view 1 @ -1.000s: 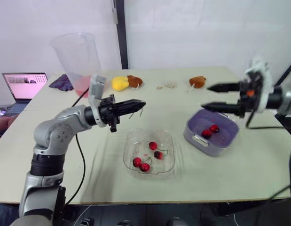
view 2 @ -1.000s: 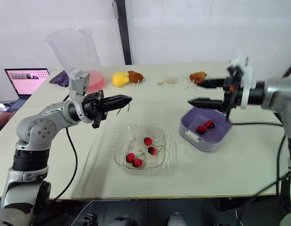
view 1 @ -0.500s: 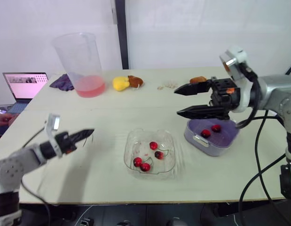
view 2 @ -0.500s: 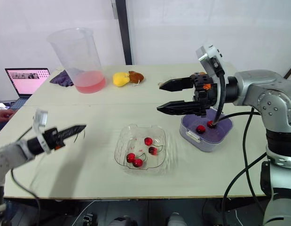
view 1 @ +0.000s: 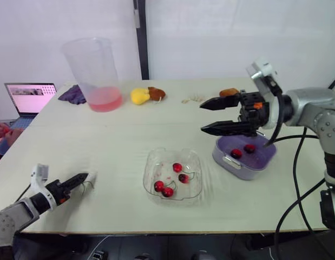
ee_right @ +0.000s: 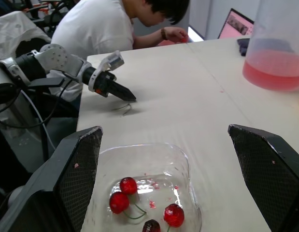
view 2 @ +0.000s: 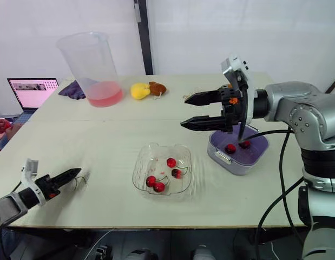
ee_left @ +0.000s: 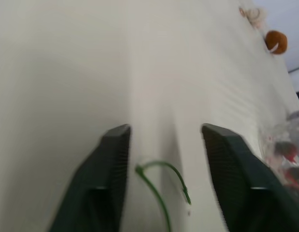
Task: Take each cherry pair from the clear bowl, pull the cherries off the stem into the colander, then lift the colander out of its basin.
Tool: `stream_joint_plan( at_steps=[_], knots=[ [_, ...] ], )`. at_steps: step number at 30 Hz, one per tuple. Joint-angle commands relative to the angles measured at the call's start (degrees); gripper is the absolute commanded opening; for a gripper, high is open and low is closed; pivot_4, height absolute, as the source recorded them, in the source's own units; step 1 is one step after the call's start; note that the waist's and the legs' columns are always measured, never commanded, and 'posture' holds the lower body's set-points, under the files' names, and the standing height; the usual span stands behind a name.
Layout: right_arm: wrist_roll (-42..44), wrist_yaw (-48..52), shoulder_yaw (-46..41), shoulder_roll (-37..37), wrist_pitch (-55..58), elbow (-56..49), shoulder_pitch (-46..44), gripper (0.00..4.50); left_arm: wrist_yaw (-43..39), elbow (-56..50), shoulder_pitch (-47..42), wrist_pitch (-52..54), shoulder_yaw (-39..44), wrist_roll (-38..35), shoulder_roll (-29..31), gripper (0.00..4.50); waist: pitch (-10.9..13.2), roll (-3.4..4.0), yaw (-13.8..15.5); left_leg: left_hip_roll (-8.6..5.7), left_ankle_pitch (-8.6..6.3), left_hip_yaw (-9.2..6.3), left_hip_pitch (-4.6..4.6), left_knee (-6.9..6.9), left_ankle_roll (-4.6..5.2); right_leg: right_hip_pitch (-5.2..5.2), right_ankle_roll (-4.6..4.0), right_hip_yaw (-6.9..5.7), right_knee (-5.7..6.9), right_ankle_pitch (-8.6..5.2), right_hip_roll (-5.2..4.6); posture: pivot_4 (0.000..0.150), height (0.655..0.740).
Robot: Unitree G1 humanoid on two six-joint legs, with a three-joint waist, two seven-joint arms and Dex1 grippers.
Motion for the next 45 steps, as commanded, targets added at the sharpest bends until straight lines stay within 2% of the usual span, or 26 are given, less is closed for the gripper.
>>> stream_joint_plan(
  at_steps=[1,8,12,13,15,18,22,27,30,32,36,40,45],
  knots=[
    [0.50,-0.67,-2.35,0.07,-0.26,-0.87,-1.46,4.50,-0.67,3.81,-0.89,-3.32,2.60,2.89,3.37,4.46,0.00,0.01,-0.10,0.00,0.00,0.01,0.00,-0.02,0.00,-0.02,0.00,0.00,0.00,0.00,0.00,0.150,0.7400],
    [-0.75,-0.58,-3.09,-1.06,-1.30,0.47,-0.65,4.50,-7.06,3.30,-5.94,-8.52,-0.20,6.13,8.52,4.46,0.00,-0.01,0.33,-0.04,-0.01,0.01,-0.02,-0.01,0.00,0.01,0.00,0.00,-0.02,0.00,-0.03,0.150,0.7400],
    [-1.35,-0.23,-4.56,-3.89,-0.94,0.15,1.44,4.50,-18.54,-8.77,-13.35,-10.13,-7.92,5.35,13.95,4.46,0.04,-0.08,1.08,-0.06,-0.01,-0.04,-0.11,0.05,0.01,-0.02,0.00,-0.02,-0.03,0.00,-0.05,0.150,0.7400],
    [-1.35,-0.17,-4.98,-4.76,-0.62,-0.17,2.24,4.50,-21.02,-9.34,-16.33,-9.92,-9.61,4.94,14.85,4.46,0.04,-0.08,1.14,-0.06,-0.01,-0.03,-0.17,0.08,0.00,-0.04,0.00,-0.02,-0.05,0.00,-0.04,0.150,0.7400],
    [-2.03,-0.51,-5.38,-6.19,-0.73,-0.46,3.32,4.50,-25.42,-8.45,-20.39,-13.86,-13.90,8.64,16.29,4.46,0.04,-0.07,1.08,-0.07,-0.02,-0.01,-0.15,0.08,0.00,-0.03,0.00,-0.02,-0.06,0.00,-0.05,0.150,0.7400],
    [-2.20,-0.19,-6.55,-9.35,0.14,-0.77,4.49,4.50,-32.63,-5.58,-26.72,-18.00,-19.50,11.98,17.21,4.46,0.05,0.22,0.58,-0.07,-0.02,0.14,-0.07,-0.02,0.02,-0.07,0.00,0.01,-0.05,0.00,-0.08,0.150,0.7400],
    [-0.85,1.83,-9.86,-15.90,2.43,-3.85,9.48,4.50,-43.52,-5.48,-33.51,-14.48,-26.23,11.02,18.55,4.46,0.09,0.20,-0.05,0.01,-0.02,0.15,-0.10,-0.14,0.02,-0.15,0.00,-0.03,-0.04,0.00,0.02,0.150,0.7400],
    [4.11,1.42,-15.38,-21.11,8.98,-11.92,16.82,4.50,-47.41,-9.44,-37.12,-14.78,-31.14,11.81,15.91,4.46,0.11,0.23,-0.11,0.02,-0.04,0.24,-0.13,-0.09,0.06,-0.18,0.00,-0.01,-0.03,0.00,0.00,0.150,0.7400],
    [4.61,-0.56,-14.40,-22.60,9.64,-19.31,20.14,4.50,-49.37,-11.88,-36.65,-13.90,-33.25,12.18,16.04,4.46,0.11,0.21,-0.18,0.04,-0.05,0.25,-0.12,-0.06,0.07,-0.17,0.00,0.00,-0.01,0.00,0.01,0.150,0.7400],
    [6.10,-3.62,-11.07,-20.64,10.96,-22.99,17.43,4.50,-50.64,-13.01,-36.09,-14.60,-34.46,12.85,16.11,4.46,0.12,0.22,-0.18,0.05,-0.05,0.25,-0.13,-0.03,0.07,-0.17,0.00,0.00,0.00,0.00,0.03,0.150,0.7400],
    [3.46,-11.03,-2.56,-15.38,12.30,-27.30,9.83,4.50,-50.63,-13.92,-35.56,-17.28,-34.56,14.38,14.84,4.46,0.13,0.20,-0.13,0.07,-0.05,0.29,-0.10,0.00,0.07,-0.16,0.01,0.02,0.00,0.00,0.02,0.150,0.7400],
    [4.86,-17.92,10.24,-2.54,32.09,-20.28,-5.67,4.50,-49.05,-14.96,-33.60,-18.46,-33.74,15.62,14.28,4.46,0.13,0.18,-0.25,0.05,-0.05,0.27,-0.13,0.06,0.07,-0.15,0.01,0.04,0.00,0.00,0.00,0.150,0.7400],
    [1.86,-22.68,18.74,7.53,37.09,-16.38,-11.20,4.50,-47.11,-17.35,-30.44,-17.87,-31.14,14.94,14.77,4.46,0.13,0.17,0.08,0.02,-0.05,0.07,-0.34,0.06,0.07,-0.32,0.00,0.00,0.01,0.00,0.02,0.150,0.7400]
  ],
)
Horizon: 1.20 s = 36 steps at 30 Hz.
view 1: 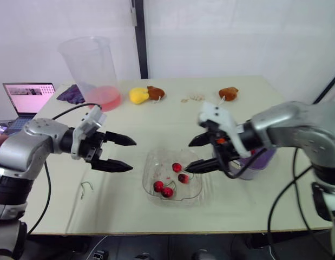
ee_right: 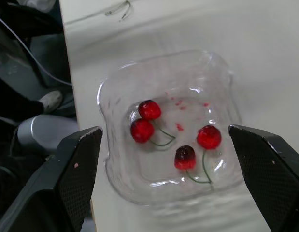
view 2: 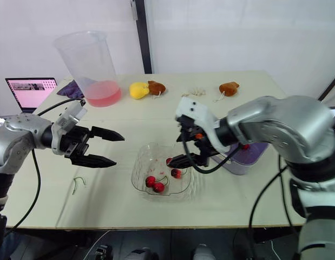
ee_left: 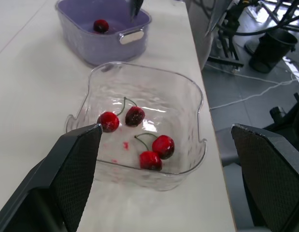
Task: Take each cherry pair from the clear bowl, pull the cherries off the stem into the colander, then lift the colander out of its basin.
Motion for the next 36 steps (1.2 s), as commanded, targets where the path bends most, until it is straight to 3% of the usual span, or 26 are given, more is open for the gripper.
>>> stream_joint_plan(
  at_steps=[1,3,18,21,23,36],
  knots=[
    [-2.70,-1.67,5.87,1.87,-0.14,-0.37,-1.77,4.50,1.49,-2.83,1.25,-0.20,3.33,-0.77,1.13,4.46,0.00,0.00,0.08,-0.03,0.00,-0.06,-0.15,0.07,0.00,-0.10,0.00,-0.02,0.01,0.00,-0.01,0.150,0.7400],
    [-4.84,-2.39,10.22,3.00,-1.70,0.27,-1.15,4.50,2.30,-4.03,2.45,0.22,4.11,-1.12,1.38,4.46,-0.01,-0.02,-0.02,-0.09,0.01,-0.12,-0.53,0.31,-0.01,-0.41,0.00,-0.04,0.11,0.01,-0.03,0.150,0.7400],
    [-18.07,-0.23,27.13,7.22,-13.79,4.16,0.64,4.50,7.90,-10.51,6.99,3.59,6.94,-4.26,0.58,4.46,-0.02,-0.02,-0.51,-0.08,0.02,-0.11,-0.51,0.28,-0.02,-0.45,0.00,-0.05,0.17,0.01,-0.01,0.150,0.7400],
    [-19.99,0.82,29.01,8.16,-15.29,5.20,0.88,3.61,8.68,-11.27,7.72,3.82,7.41,-4.77,0.92,4.50,-0.02,-0.03,-0.41,-0.09,0.03,-0.11,-0.51,0.30,-0.03,-0.43,0.00,-0.05,0.17,0.01,-0.02,0.150,0.7400],
    [-20.76,1.73,29.87,8.90,-16.12,5.50,1.06,2.72,8.96,-11.54,8.18,3.89,7.71,-4.95,1.19,4.50,-0.02,-0.03,-0.47,-0.09,0.03,-0.11,-0.51,0.30,-0.03,-0.43,0.00,-0.05,0.17,0.01,-0.02,0.150,0.7400],
    [-22.82,5.25,29.30,12.38,-17.07,8.61,2.04,2.72,10.08,-12.21,8.76,3.77,7.67,-4.85,1.36,4.50,-0.03,-0.02,-0.50,-0.08,0.03,-0.12,-0.51,0.30,-0.04,-0.44,0.00,-0.06,0.17,0.01,0.00,0.150,0.7400]
  ],
)
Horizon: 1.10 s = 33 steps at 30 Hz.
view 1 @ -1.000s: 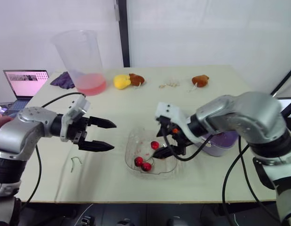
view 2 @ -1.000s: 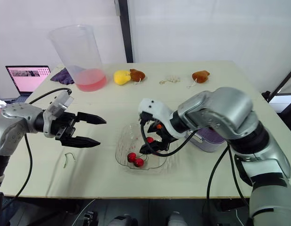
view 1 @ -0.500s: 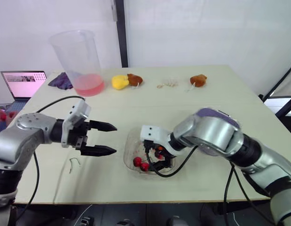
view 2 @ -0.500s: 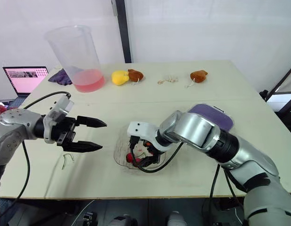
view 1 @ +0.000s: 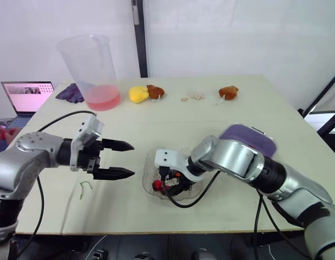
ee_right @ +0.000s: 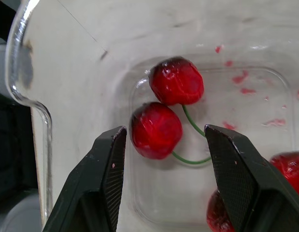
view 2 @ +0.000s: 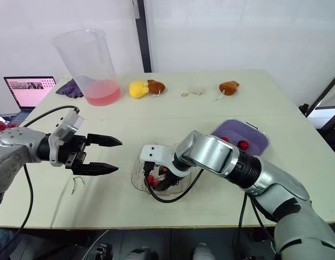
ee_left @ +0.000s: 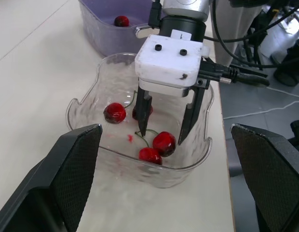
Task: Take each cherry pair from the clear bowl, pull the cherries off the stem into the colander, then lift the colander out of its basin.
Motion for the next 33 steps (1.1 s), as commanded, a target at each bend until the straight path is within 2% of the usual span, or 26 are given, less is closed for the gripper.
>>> stream_joint_plan(
  at_steps=[1,7,8,9,11,14,18,20,22,26,28,30,33],
  knots=[
    [-0.30,0.81,-1.77,0.98,-0.09,-0.09,0.48,2.72,-0.01,-1.22,-0.36,-0.58,1.51,-0.66,0.83,4.50,0.00,0.00,0.03,0.00,0.00,0.00,0.00,0.00,0.00,0.00,0.00,0.00,0.00,0.00,0.00,0.150,0.7400],
    [-0.96,0.40,-2.31,2.28,0.49,1.77,1.68,2.72,0.35,-1.24,-0.17,-0.88,1.62,-0.35,0.87,4.50,-0.01,-0.01,-0.04,0.00,0.00,-0.01,0.00,0.00,0.00,0.00,0.00,0.00,0.01,0.00,0.00,0.150,0.7400],
    [-1.09,0.37,-2.33,2.27,0.41,1.84,1.67,2.21,0.46,-1.34,-0.10,-0.84,1.66,-0.39,0.85,4.50,-0.01,-0.01,-0.04,0.00,0.00,-0.01,0.00,0.00,0.00,0.00,0.00,0.00,0.01,0.00,0.00,0.150,0.7400],
    [-1.29,0.33,-2.40,2.28,0.19,1.89,1.61,1.94,0.65,-1.43,-0.03,-0.85,1.73,-0.43,0.79,4.50,-0.01,0.00,-0.04,0.00,0.00,-0.01,0.00,0.00,0.00,0.00,0.00,0.00,0.01,0.00,0.00,0.150,0.7400],
    [-2.08,0.36,-2.40,2.09,-0.65,1.73,1.31,1.08,1.05,-1.55,0.07,-0.82,1.89,-0.53,0.65,4.50,-0.01,-0.01,-0.05,0.00,0.00,-0.01,0.00,0.00,-0.01,0.00,0.00,0.00,0.01,0.00,0.00,0.150,0.7400],
    [-3.44,1.17,-2.88,0.79,-2.84,0.45,0.53,1.08,2.50,-1.64,0.16,-0.11,2.46,-1.21,-0.03,4.50,-0.01,0.00,-0.01,0.00,0.00,-0.01,0.00,0.00,-0.01,0.00,0.00,0.00,0.01,0.00,0.00,0.150,0.7400],
    [-9.86,3.89,-3.34,-4.70,-15.95,-1.37,-0.14,1.08,7.22,-1.27,-2.56,6.46,5.22,-8.22,-2.90,4.50,-0.04,-0.05,0.23,-0.04,0.00,-0.01,0.00,0.03,0.00,0.00,0.00,0.00,0.02,0.00,-0.02,0.150,0.7400],
    [-13.41,7.27,-5.36,-8.28,-27.67,-2.64,0.18,1.08,9.37,-0.20,-4.38,8.86,6.25,-10.65,-4.03,4.50,-0.05,-0.08,0.18,-0.02,0.00,-0.01,0.00,0.03,0.00,0.02,0.00,-0.01,0.02,0.00,0.00,0.150,0.7400],
    [-18.12,9.39,-6.50,-12.21,-37.45,-2.13,0.47,1.08,11.34,1.01,-5.88,10.97,6.23,-11.51,-4.59,4.50,-0.05,-0.08,0.11,-0.01,0.00,0.00,0.00,0.01,0.00,-0.01,0.01,-0.01,0.04,0.00,0.00,0.150,0.7400],
    [-24.72,10.25,-10.73,-15.45,-55.33,-2.37,2.96,1.08,16.18,1.91,-8.33,14.41,6.96,-14.25,-7.52,4.50,-0.05,-0.08,0.07,-0.01,0.00,0.03,0.02,0.02,-0.01,0.00,0.01,-0.01,0.04,0.00,0.01,0.150,0.7400],
    [-33.90,6.48,-10.20,-16.06,-62.19,-0.72,2.55,1.08,16.97,2.81,-9.51,14.78,6.93,-14.59,-8.45,4.50,-0.05,-0.09,0.02,0.01,0.00,0.03,0.02,0.02,-0.01,-0.01,0.01,-0.01,0.06,0.00,0.03,0.150,0.7400],
    [-46.70,-2.83,-8.45,-15.61,-71.67,2.23,2.52,1.08,16.76,4.27,-10.40,12.33,5.05,-11.67,-8.99,4.50,-0.05,-0.09,-0.15,0.03,0.01,0.04,0.02,0.02,-0.02,-0.02,0.01,0.00,0.06,0.00,0.05,0.150,0.7400],
    [-54.19,-7.07,-9.51,-14.12,-77.80,3.79,5.25,1.08,17.59,6.45,-12.38,10.54,4.30,-9.99,-10.54,4.50,-0.06,-0.11,0.13,-0.01,0.04,0.06,0.02,0.01,-0.07,-0.06,0.01,0.01,0.08,0.00,0.06,0.150,0.7400]
  ],
)
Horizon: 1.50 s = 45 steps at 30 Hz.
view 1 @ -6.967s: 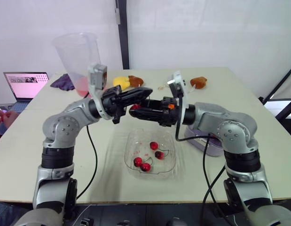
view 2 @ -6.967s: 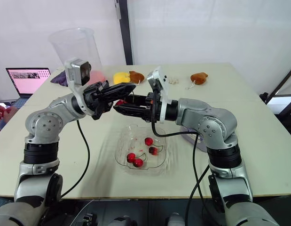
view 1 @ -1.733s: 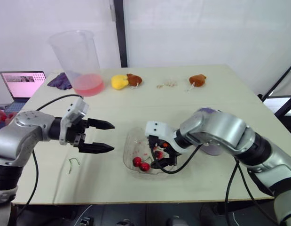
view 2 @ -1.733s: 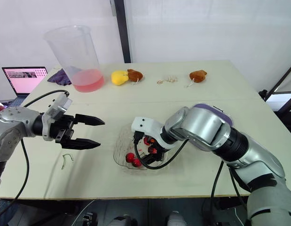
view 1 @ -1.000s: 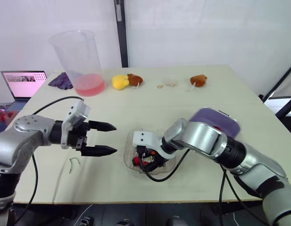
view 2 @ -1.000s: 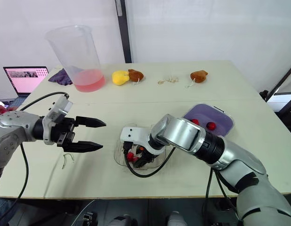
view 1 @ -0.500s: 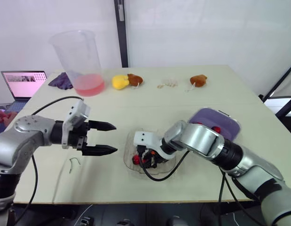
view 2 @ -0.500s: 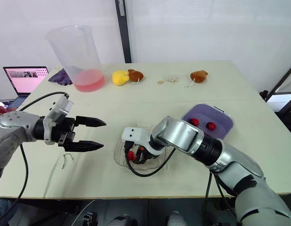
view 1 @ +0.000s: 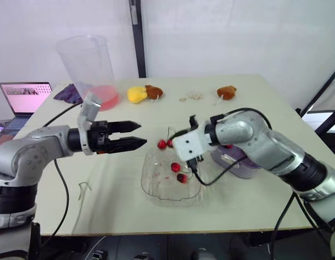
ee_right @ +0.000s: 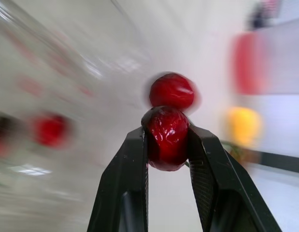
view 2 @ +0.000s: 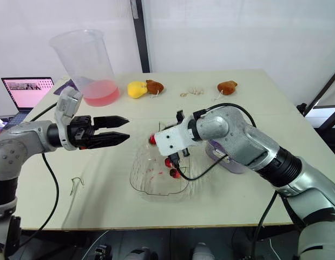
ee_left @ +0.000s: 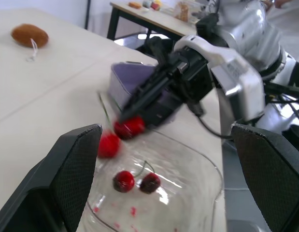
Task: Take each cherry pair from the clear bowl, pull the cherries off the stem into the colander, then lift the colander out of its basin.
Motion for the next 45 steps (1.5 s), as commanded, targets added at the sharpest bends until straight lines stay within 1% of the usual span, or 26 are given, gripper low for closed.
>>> stream_joint_plan(
  at_steps=[1,5,10,19,25,28,31,33,35,41,44,45],
  knots=[
    [-7.72,-3.72,-2.15,1.77,-5.98,-0.67,2.29,1.08,0.87,1.68,-2.71,-2.66,-0.11,1.83,-1.05,4.50,-0.01,-0.01,0.15,0.00,0.00,-0.01,0.00,0.00,0.00,0.01,0.00,0.00,0.01,0.00,0.00,0.150,0.7400],
    [-12.53,-5.48,-5.04,5.59,-7.16,-3.40,4.27,1.08,1.71,5.17,-5.64,-4.40,-1.13,4.30,-3.42,4.50,-0.01,-0.01,0.02,0.00,0.00,0.00,0.00,0.03,0.00,0.04,0.00,0.00,0.00,0.00,0.00,0.150,0.7400],
    [-16.10,-6.80,-8.25,8.86,-9.03,-4.55,5.10,1.08,1.81,7.12,-8.49,-5.23,-1.81,5.12,-6.37,4.50,-0.01,-0.02,-0.05,0.02,0.01,-0.02,0.00,0.02,-0.01,0.03,0.00,0.00,0.02,0.00,0.02,0.150,0.7400],
    [-17.47,-4.29,-11.19,13.04,-9.04,-5.72,6.93,1.08,3.20,8.97,-11.09,-5.89,-2.85,6.91,-10.64,4.50,-0.01,-0.02,-0.14,0.01,0.01,-0.03,0.00,0.03,-0.02,0.05,0.00,-0.01,0.04,0.00,0.02,0.150,0.7400],
    [-17.92,-2.38,-12.31,14.10,-8.66,-6.72,7.97,1.08,4.84,10.46,-12.33,-6.08,-2.26,6.90,-12.32,4.50,-0.02,-0.03,-0.63,0.01,0.01,-0.06,0.00,0.03,-0.02,0.05,0.00,-0.01,0.06,0.00,0.02,0.150,0.7400],
    [-18.07,-1.99,-12.69,14.51,-8.73,-6.82,8.17,1.05,5.29,11.26,-12.98,-6.08,-2.37,6.93,-13.01,3.66,-0.02,-0.03,-1.08,0.01,0.01,-0.06,0.00,0.03,-0.02,0.05,0.00,-0.01,0.07,0.00,0.02,0.150,0.7400],
    [-18.19,-1.72,-12.99,14.88,-8.72,-6.94,8.25,1.05,5.30,11.43,-13.07,-5.89,-2.36,6.89,-13.13,2.12,-0.02,-0.02,-1.34,0.01,0.01,-0.07,0.00,0.02,-0.02,0.05,0.00,-0.01,0.09,0.00,0.02,0.150,0.7400],
    [-18.15,-1.72,-13.25,15.17,-8.50,-7.02,8.29,1.05,5.18,11.43,-12.93,-5.58,-2.65,7.05,-12.93,1.02,-0.02,-0.02,-1.34,0.02,0.01,-0.07,0.00,0.01,-0.02,0.04,0.00,-0.01,0.10,0.00,0.02,0.150,0.7400],
    [-18.25,-1.55,-13.42,15.40,-8.60,-6.98,8.19,1.05,4.98,11.34,-12.59,-5.33,-3.22,7.45,-12.61,0.03,-0.02,-0.03,-1.32,0.01,0.01,-0.07,0.00,0.01,-0.02,0.03,0.00,-0.01,0.10,0.00,0.02,0.150,0.7400],
    [-18.03,-0.95,-13.82,15.73,-8.80,-7.07,8.37,1.05,5.25,11.57,-12.95,-5.07,-2.80,7.17,-13.18,0.03,-0.02,-0.02,-1.28,0.01,0.01,-0.07,0.00,0.02,-0.02,0.04,0.00,-0.01,0.10,0.00,0.02,0.150,0.7400],
    [-15.12,1.46,-14.32,16.18,-7.18,-7.75,9.37,1.05,5.14,11.62,-12.98,-5.19,-2.87,7.30,-13.16,0.03,-0.02,-0.03,-1.28,0.01,0.01,-0.07,0.00,0.02,-0.02,0.04,0.00,-0.01,0.10,0.00,0.02,0.150,0.7400],
    [-13.47,2.59,-14.69,16.53,-6.11,-8.04,9.92,1.37,5.02,11.67,-12.97,-5.28,-2.96,7.40,-13.11,0.00,-0.02,-0.02,-1.29,0.01,0.01,-0.07,0.00,0.02,-0.02,0.04,0.00,-0.01,0.10,0.00,0.02,0.150,0.7400]
  ],
)
